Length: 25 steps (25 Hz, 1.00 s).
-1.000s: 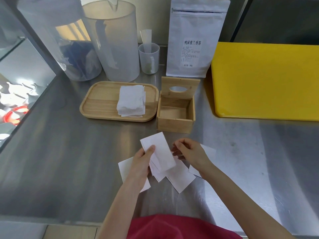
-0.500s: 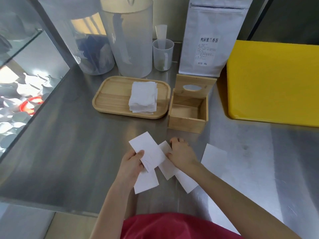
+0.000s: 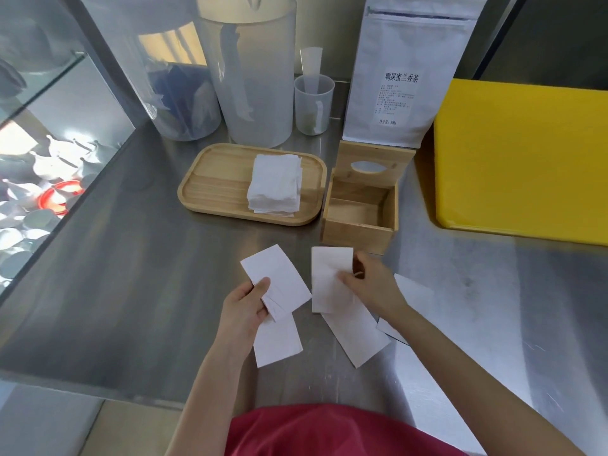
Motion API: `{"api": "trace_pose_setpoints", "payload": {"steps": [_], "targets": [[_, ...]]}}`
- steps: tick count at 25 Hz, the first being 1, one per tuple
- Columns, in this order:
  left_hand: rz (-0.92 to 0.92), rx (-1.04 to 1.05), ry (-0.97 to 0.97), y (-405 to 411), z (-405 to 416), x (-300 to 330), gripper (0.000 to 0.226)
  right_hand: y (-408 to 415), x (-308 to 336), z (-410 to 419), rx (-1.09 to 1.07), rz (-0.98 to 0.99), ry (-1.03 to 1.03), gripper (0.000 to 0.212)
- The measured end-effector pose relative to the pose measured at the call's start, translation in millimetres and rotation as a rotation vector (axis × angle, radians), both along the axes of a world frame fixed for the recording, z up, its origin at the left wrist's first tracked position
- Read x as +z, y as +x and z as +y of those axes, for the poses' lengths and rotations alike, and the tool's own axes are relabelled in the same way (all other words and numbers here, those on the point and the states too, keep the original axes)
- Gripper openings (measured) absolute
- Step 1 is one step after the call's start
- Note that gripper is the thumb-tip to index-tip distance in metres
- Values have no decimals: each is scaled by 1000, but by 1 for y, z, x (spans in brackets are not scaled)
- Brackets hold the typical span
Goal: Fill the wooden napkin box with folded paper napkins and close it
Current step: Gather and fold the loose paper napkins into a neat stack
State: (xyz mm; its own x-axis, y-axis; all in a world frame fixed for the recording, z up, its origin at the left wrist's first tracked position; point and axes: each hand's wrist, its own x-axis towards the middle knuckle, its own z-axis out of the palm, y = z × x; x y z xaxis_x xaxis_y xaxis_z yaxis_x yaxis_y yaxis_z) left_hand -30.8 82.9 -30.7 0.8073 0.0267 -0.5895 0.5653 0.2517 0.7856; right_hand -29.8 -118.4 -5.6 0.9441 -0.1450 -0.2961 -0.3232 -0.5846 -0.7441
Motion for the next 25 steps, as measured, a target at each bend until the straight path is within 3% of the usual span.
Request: {"api": "trace_pose_setpoints", "payload": {"steps": [5,7,11,18,25], "targets": [[-26,-88,17,0,-13,7,10,-4,26,-13,-145,-38,359,5],[-44,-149,-9,-1,-23,10,12,-6,33,-11,-84,-31,450,13],[-86,-244,-84,-5,-40,13,22,-10,27,0,32,-5,340,8],[-51,-320,-235,-8,-43,13,32,-17,16,-2,-38,-62,169,14],[-42,-337,-253,-10,-48,14,19,-17,10,1,-68,-116,76,18]]}}
